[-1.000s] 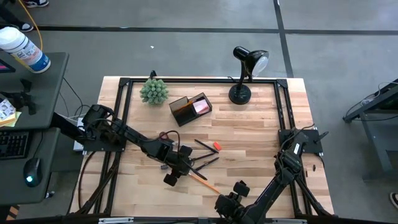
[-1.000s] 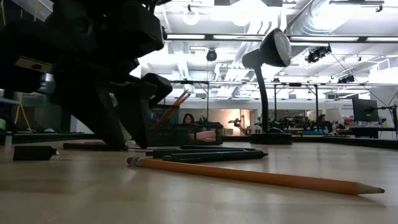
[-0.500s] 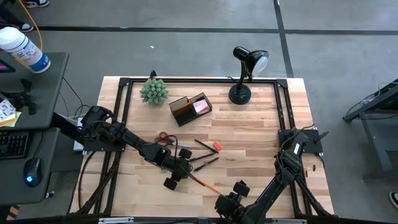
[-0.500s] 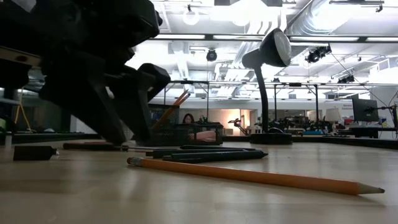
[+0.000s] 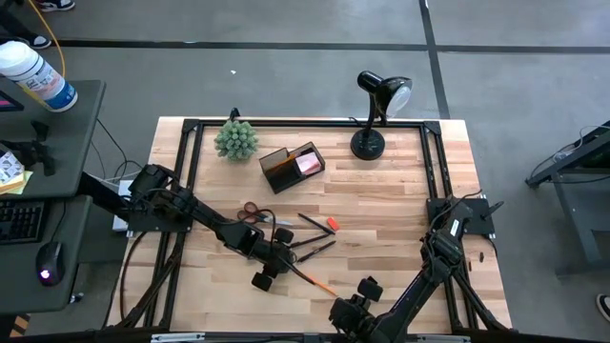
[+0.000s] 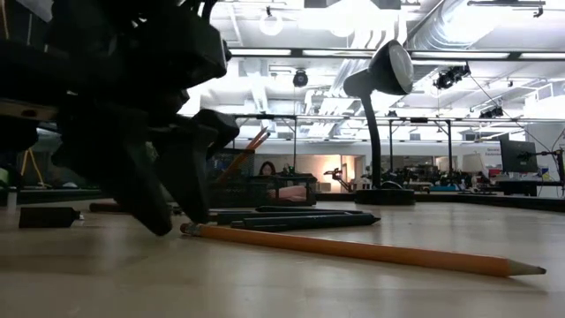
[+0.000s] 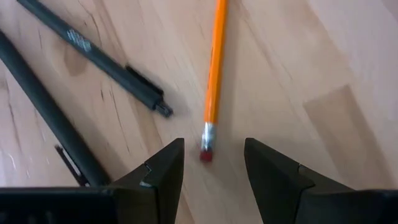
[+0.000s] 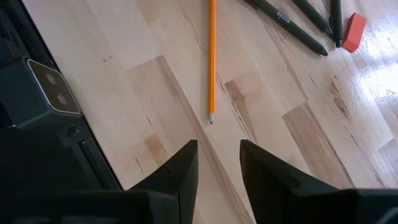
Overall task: Pick and place office supplies into organizer
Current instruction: Put the orange pencil into the black desk organizer
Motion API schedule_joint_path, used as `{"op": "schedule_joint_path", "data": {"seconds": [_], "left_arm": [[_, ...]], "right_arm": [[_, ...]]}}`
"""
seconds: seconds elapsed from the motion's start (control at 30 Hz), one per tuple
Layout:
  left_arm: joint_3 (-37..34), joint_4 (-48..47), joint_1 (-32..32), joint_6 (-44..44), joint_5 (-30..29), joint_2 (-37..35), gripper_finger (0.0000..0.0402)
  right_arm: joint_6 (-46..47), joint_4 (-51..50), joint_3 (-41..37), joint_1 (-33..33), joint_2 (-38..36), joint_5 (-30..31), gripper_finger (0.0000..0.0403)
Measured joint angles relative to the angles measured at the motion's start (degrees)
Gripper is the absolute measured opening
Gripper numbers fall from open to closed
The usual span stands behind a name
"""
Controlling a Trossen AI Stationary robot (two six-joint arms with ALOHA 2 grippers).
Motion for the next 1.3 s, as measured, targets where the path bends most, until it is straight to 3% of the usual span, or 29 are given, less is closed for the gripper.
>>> {"op": "schedule_joint_path", "data": {"seconds": [0.37,0.83,1.3], "left_arm": [[0.04,0.32,0.00,-0.46,-0.81,0.55,0.0145],[0.04,0.19,-0.02,-1.88,-0.81,0.54,0.0010],[0.04,-1.43,0.02,-3.39,2.03,-0.04,0.0003]], "right_arm": [[0.09,0.15,0.00,0.00,0.00,-0.02,0.0112],[0.11,0.17,-0.02,0.02,0.00,-0.02,0.0112],[0.20,0.02,-0.02,0.27,0.00,-0.80,0.0112]]}}
